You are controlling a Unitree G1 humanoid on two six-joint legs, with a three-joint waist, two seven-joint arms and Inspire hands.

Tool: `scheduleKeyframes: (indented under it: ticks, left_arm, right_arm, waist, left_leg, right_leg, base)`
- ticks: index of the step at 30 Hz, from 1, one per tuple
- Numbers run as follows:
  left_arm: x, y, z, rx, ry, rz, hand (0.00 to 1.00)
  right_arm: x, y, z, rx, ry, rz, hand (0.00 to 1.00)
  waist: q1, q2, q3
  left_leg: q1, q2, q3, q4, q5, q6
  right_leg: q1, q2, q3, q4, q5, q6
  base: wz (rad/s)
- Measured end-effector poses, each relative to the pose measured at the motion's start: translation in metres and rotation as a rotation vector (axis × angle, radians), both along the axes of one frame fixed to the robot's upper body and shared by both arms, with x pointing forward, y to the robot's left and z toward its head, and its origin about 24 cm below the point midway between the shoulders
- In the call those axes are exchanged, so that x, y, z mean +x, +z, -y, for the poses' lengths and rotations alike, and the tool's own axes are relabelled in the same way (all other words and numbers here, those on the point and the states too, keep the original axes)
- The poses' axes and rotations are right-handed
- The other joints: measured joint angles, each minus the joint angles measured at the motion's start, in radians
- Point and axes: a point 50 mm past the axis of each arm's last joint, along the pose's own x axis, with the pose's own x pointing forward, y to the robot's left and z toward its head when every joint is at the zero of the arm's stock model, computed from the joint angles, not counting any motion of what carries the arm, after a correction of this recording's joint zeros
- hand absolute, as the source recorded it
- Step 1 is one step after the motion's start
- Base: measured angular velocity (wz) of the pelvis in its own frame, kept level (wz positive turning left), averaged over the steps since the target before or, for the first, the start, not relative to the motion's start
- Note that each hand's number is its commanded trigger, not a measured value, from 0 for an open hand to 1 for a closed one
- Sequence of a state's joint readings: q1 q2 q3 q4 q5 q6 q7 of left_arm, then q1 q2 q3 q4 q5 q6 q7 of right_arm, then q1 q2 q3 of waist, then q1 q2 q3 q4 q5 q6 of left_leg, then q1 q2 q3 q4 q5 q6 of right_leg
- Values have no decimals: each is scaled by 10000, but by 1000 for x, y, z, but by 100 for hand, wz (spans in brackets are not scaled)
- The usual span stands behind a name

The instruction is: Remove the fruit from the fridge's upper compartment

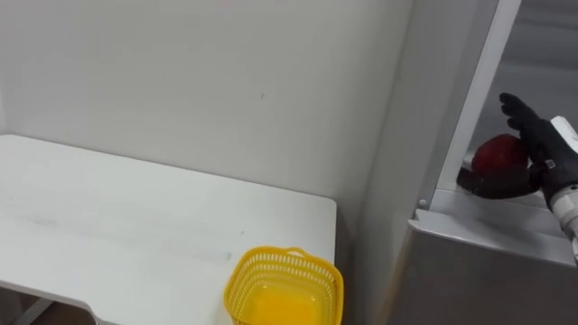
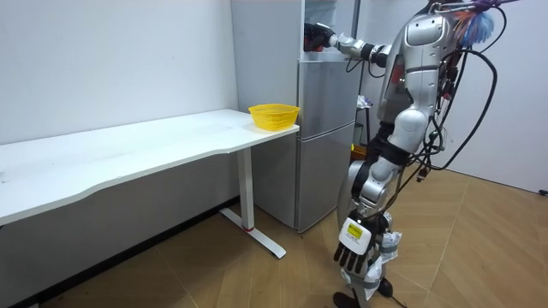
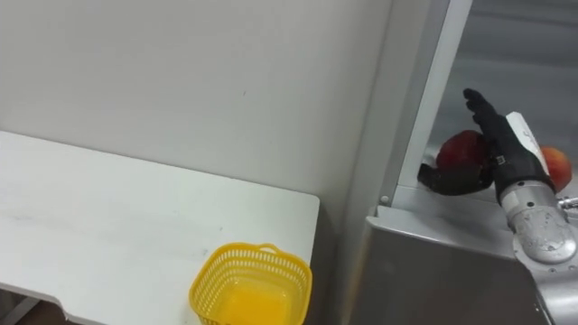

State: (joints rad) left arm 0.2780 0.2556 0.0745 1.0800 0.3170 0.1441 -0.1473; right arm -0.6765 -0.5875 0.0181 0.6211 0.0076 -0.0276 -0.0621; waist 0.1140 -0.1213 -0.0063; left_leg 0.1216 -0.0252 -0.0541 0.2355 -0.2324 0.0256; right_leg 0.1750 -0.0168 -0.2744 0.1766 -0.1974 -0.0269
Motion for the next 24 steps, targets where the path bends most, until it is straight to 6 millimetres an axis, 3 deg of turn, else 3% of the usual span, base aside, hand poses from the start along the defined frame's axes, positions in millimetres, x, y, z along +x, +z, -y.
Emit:
scheduleKeyframes:
  ticks: [9,21,22,23,24]
  left_arm:
    - [1,0,0,-17,4,3,0]
    - [4,0,0,-109,-11,1,0]
    - [5,0,0,-104,-10,2,0]
    - [5,0,0,-103,-16,12,0]
    - [5,0,0,-104,-20,18,0]
  right_arm:
    - [4,2,-1,97,101,-203,0]
    - [8,-9,10,1692,605,-1119,0]
    - [7,-9,10,1677,673,-1185,6]
    - [7,-9,11,1674,732,-1245,61]
    - [7,-9,11,1672,771,-1278,100]
  waist:
    - [2,-57,27]
    - [-8,-65,28]
    - [-8,-70,29]
    - [-10,-75,32]
    - [-10,-78,33]
  left_leg:
    - [88,31,129,-63,-1,-1]
    - [66,114,120,0,-3,-5]
    - [65,114,122,3,-4,-7]
    - [65,115,123,3,-5,-8]
    - [65,115,123,2,-5,-8]
  right_leg:
    - [-7,-14,29,64,-25,-21]
    - [14,-11,16,-25,-16,-35]
    - [14,-6,19,-28,-15,-36]
    - [15,-2,20,-30,-14,-36]
    - [14,-1,21,-32,-14,-37]
  base:
    - [-4]
    - [0]
    - [0]
    - [0]
    - [0]
